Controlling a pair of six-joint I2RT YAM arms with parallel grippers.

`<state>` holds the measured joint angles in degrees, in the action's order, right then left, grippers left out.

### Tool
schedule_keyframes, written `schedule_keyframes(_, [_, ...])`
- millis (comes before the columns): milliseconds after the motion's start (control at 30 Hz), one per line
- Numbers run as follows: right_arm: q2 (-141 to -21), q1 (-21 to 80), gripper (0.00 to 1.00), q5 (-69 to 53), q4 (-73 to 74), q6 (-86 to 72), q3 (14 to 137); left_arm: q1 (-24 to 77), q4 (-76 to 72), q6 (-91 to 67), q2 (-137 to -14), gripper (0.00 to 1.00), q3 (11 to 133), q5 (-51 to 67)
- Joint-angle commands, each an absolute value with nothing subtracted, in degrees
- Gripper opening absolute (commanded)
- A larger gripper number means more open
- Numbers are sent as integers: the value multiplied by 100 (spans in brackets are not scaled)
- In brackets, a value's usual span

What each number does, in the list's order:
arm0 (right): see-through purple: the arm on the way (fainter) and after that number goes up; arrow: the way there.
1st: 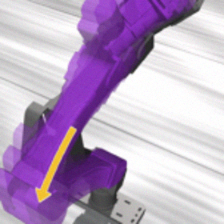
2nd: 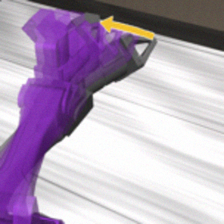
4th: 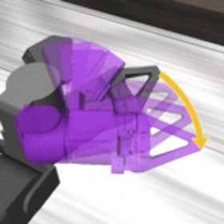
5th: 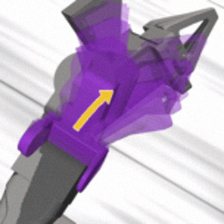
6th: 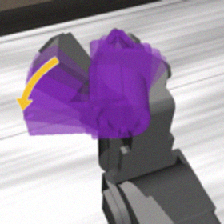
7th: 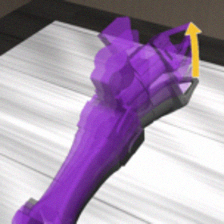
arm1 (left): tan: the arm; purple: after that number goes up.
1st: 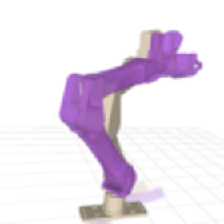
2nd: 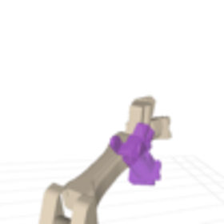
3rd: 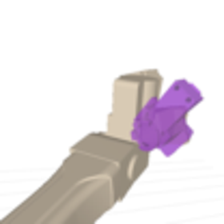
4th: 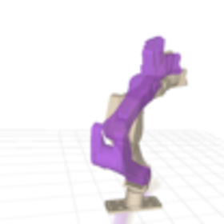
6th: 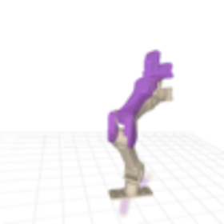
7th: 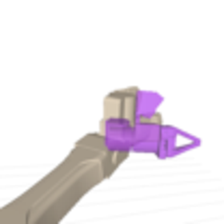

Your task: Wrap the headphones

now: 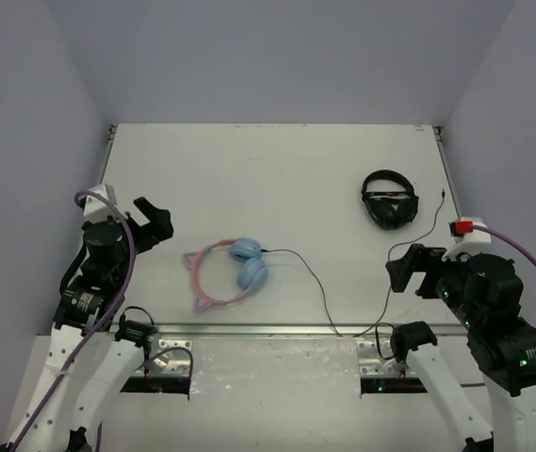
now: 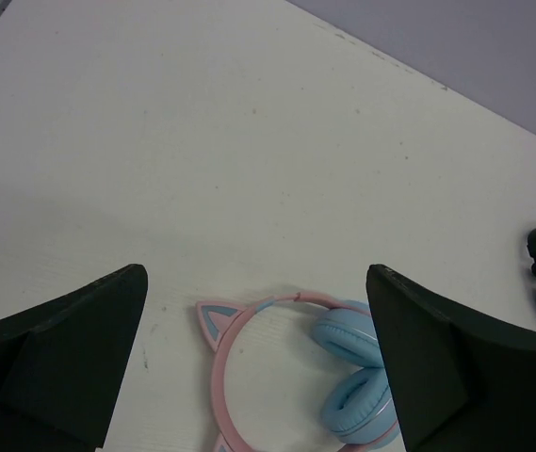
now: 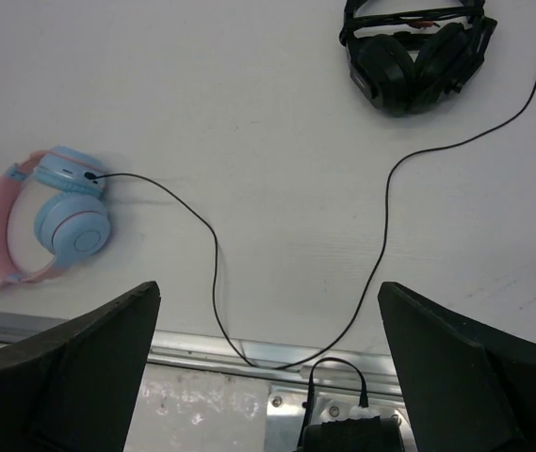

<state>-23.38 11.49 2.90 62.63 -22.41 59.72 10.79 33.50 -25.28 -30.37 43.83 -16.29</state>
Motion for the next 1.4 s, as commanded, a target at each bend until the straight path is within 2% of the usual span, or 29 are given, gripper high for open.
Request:
schedule_keyframes(0, [-2426,1213,99,439,5950,-2153,6144,1072,3296,-2610,-3085,100,4518,-1836])
schedule_keyframes(200, [-2618,1309,99,-139,5478,-2136,6153,1090,3234,-2777,-3514,100,4605,-2241])
schedule_keyframes(367, [-3426,1547,99,-824,5186,-2162,6354,1090,3743,-2943,-4630,100,5158,-1276])
schedule_keyframes(500, [-4121,1626,99,-1510,4879,-2188,6469,1177,3736,-3820,-5202,100,4625,-1247])
schedule_keyframes(700, [-4641,1626,99,-2302,4667,-2224,6381,2179,3131,-4868,-6289,100,3342,-1951])
schedule_keyframes(900, [-4368,1828,99,-2128,4597,-2171,6284,3337,3111,-5764,-6891,97,2796,-2451])
schedule_keyframes(967, [-4351,1933,99,-2101,4597,-2171,6275,3428,2988,-5835,-6917,85,2638,-2400])
schedule_keyframes(1067, [-4350,1995,99,-2153,4597,-2171,6310,3480,3041,-5862,-6978,73,2654,-2504])
schedule_keyframes(1100, [-4359,2004,99,-2145,4605,-2171,6328,3489,3041,-5854,-7005,56,2672,-2514])
schedule_keyframes(1167, [-4377,2074,99,-2145,4640,-2162,6354,3480,2997,-5801,-7118,37,2724,-2444])
schedule_keyframes(1200, [-4386,2092,99,-2136,4632,-2162,6354,3480,2945,-5757,-7154,20,2733,-2374])
schedule_keyframes(1267, [-4403,2109,99,-2180,4623,-2153,6354,3489,2874,-5696,-7189,4,2751,-2233])
schedule_keyframes(1300, [-4412,2109,99,-2206,4614,-2162,6346,3533,2891,-5669,-7163,0,2777,-2224])
schedule_keyframes(1367, [-4421,2109,99,-2381,4527,-2215,6276,3647,3118,-5564,-6954,0,2996,-2319])
